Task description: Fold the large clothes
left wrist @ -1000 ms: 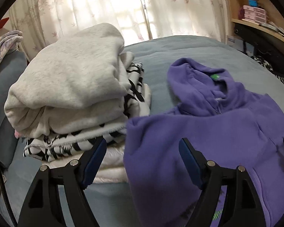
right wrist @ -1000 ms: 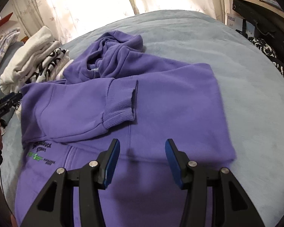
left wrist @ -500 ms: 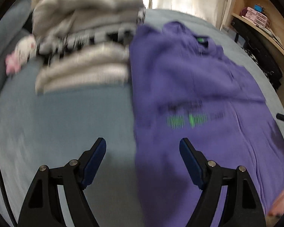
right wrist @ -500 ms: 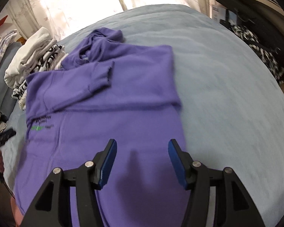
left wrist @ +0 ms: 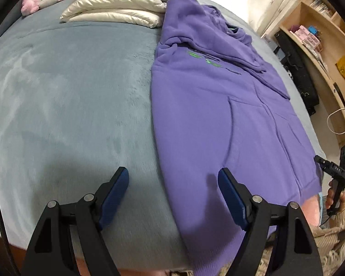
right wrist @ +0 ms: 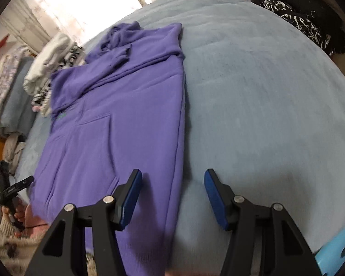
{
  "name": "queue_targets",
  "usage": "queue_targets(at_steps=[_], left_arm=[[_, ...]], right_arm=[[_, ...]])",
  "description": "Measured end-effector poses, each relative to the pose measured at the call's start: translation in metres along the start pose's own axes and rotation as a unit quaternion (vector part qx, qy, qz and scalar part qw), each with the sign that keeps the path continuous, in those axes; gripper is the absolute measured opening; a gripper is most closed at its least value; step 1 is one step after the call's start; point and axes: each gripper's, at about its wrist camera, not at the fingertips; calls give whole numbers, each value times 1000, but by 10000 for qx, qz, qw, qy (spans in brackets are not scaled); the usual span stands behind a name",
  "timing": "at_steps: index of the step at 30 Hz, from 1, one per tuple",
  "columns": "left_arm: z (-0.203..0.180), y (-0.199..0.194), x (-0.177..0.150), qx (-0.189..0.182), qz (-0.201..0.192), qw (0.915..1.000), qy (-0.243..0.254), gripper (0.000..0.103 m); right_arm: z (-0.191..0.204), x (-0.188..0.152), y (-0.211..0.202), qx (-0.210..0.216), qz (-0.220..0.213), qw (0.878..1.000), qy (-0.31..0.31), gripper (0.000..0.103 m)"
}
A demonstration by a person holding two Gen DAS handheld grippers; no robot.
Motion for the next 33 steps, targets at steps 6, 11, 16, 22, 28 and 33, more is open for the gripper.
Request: queue_targets(at_steps=[6,11,16,22,28,33], left_arm=[[-7,1,-14,-250,98,9996,-73,79],[4,7,-15,-637,67,9972,-397,79],[10,14,-14,-924,-3,9939,-598,81],[-11,26,-14,-840,-86,9959,-334,98],[-39,35,-20,-985,-51,9950,137,92],[-35,42,-19,-1220,-26,9918,-367,17]], right_arm=[[-4,-21,-16,968,-142,9949,234,57],[6,-37,-8,1489,-102,9886,207,58],[20,-37,3,1858,-176,9822,192,58],[43,-31,21,1806,-152,9834,-70,56],[50,-30,28,1733,-149,9848,-25,27],[58,-29,16,1495,-384,9879,-165,21]])
Point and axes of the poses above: each gripper's, at about its wrist camera, not at the fingertips, and y roughly the way its jaws point, z to its left, x to its top, and after that the axes turned 10 degrees about -y, right-handed
